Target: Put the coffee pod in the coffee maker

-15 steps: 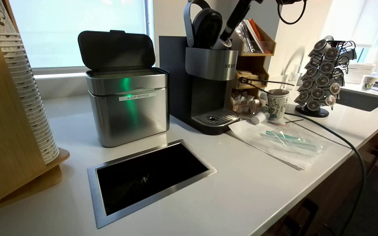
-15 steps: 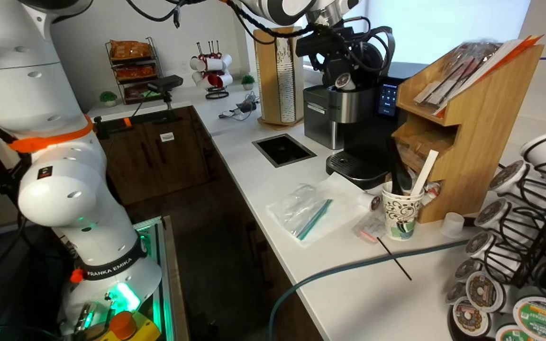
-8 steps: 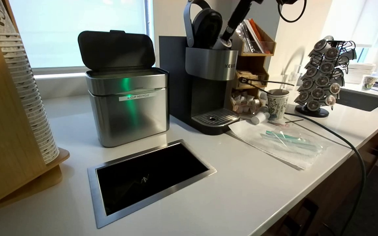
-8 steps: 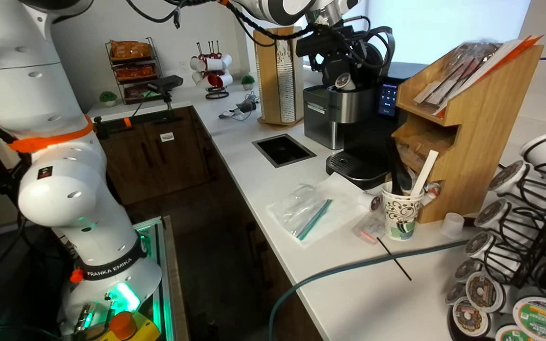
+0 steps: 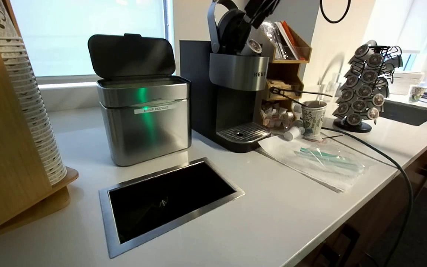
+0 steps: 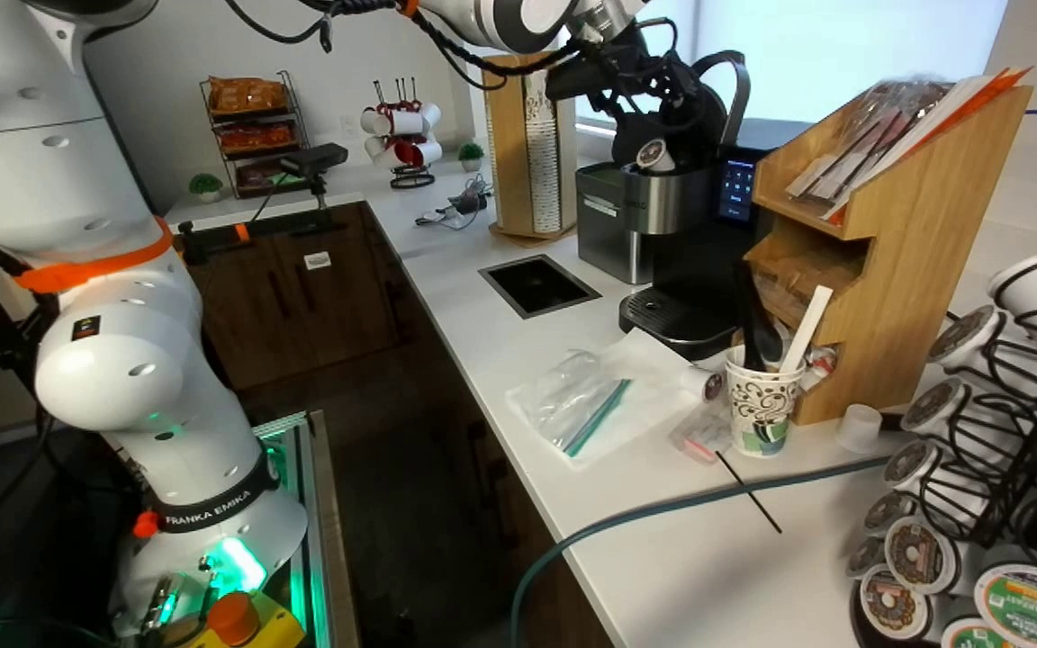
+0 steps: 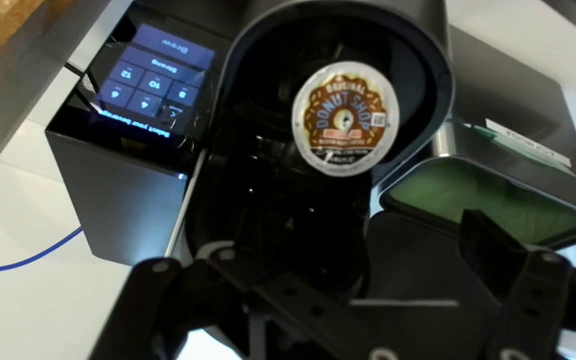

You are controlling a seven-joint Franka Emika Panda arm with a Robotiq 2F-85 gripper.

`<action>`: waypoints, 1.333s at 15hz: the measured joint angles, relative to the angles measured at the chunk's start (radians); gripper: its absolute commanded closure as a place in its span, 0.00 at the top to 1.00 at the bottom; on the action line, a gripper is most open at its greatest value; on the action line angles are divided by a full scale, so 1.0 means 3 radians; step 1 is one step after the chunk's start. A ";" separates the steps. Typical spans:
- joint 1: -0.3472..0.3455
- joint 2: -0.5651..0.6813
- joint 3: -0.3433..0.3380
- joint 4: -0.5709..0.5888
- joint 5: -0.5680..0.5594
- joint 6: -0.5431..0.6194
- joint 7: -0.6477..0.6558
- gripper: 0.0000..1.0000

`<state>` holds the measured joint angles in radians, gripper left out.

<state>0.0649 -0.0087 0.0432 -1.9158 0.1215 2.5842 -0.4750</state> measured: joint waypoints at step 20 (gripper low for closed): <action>-0.0083 -0.0018 0.0053 -0.0326 -0.0783 0.0193 0.1894 1.00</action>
<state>0.0400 -0.0140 0.0590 -2.0136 -0.1134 2.6421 0.0931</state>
